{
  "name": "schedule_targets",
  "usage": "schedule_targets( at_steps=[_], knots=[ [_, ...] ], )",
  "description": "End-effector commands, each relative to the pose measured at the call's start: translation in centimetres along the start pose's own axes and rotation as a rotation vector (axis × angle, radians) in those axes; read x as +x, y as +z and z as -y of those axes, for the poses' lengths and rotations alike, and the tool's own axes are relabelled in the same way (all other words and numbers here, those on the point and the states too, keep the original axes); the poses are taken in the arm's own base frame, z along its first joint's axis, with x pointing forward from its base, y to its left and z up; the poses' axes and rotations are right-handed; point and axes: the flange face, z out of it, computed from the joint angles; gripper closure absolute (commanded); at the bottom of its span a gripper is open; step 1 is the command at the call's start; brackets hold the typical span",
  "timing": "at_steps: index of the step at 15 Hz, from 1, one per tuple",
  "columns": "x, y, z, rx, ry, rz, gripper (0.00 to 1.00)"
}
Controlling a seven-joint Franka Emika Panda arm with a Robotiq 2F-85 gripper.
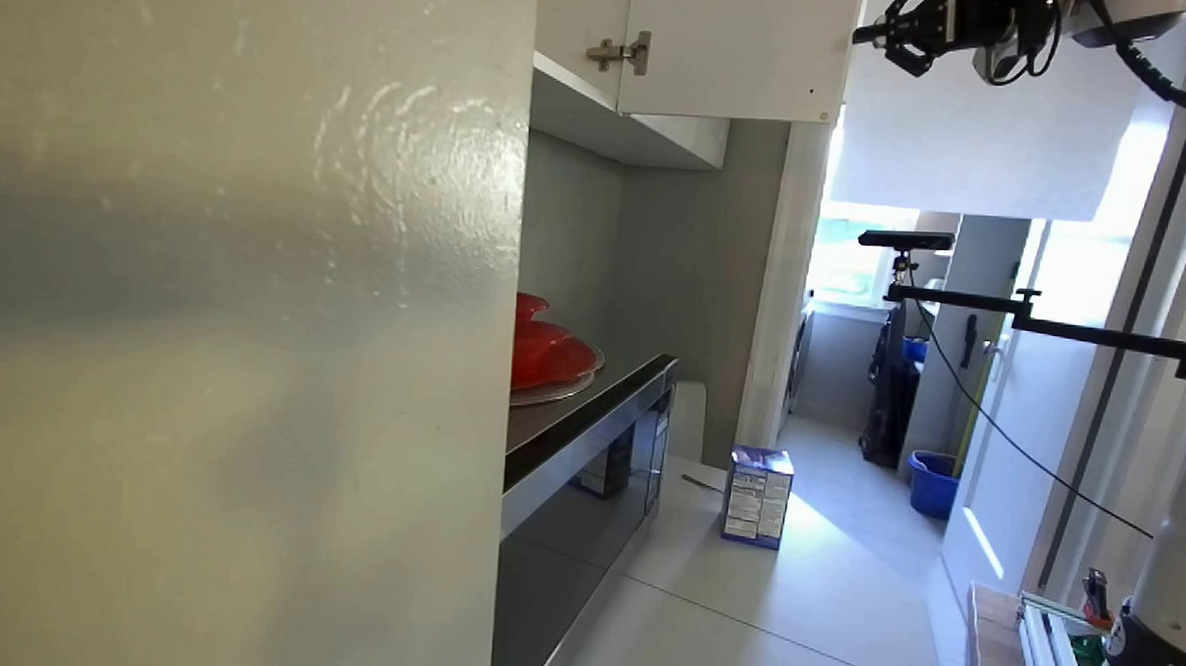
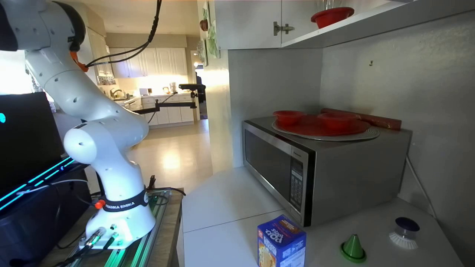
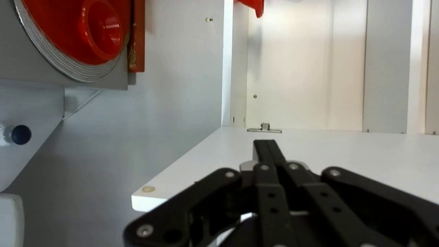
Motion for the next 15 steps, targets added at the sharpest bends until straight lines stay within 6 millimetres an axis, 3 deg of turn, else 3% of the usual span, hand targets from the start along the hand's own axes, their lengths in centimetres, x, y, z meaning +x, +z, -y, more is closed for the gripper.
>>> schedule_targets(
  at_steps=[1, 7, 9, 15],
  knots=[
    [-1.1, 0.6, -0.1, -0.034, -0.043, 0.106, 1.0],
    [-0.6, 0.0, -3.1, -0.087, -0.042, 0.261, 1.0],
    [0.2, -0.4, -3.8, -0.081, -0.021, 0.235, 1.0],
    [5.2, -2.0, -4.9, -0.07, 0.124, 0.006, 1.0]
  ],
)
